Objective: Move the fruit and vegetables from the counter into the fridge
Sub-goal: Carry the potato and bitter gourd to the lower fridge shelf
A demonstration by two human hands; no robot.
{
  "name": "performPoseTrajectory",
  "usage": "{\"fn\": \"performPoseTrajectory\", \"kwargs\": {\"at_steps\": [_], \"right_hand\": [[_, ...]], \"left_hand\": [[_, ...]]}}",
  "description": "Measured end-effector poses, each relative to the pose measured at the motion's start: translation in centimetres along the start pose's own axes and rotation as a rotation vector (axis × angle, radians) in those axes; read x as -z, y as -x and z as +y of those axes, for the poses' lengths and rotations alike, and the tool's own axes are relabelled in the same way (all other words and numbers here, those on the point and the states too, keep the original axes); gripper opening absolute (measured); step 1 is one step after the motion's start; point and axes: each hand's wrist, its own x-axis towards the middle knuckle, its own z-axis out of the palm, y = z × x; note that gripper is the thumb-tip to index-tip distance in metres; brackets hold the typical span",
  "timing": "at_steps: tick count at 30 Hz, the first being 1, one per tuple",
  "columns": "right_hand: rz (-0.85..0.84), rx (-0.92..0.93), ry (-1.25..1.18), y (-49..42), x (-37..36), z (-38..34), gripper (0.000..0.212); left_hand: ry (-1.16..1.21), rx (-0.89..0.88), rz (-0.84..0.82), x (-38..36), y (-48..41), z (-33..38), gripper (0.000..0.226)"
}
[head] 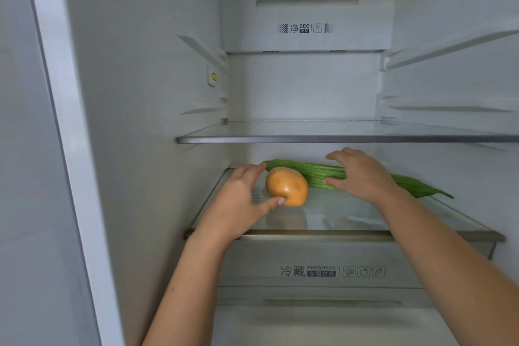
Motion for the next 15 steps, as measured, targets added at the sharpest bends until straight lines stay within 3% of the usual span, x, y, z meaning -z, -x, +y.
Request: {"fn": "performPoseTrajectory", "kwargs": {"at_steps": [10,15], "right_hand": [[0.302,0.035,-0.015,5.1,2.1,-3.2,0.04],[0.49,0.02,0.018,10.2,2.6,-5.1,0.034]], "left_hand": [[-0.188,-0.103,0.202,0.2,4.5,1.0,0.053],[-0.114,-0.215,0.241,-0.1,6.7,1.9,0.046]]}}
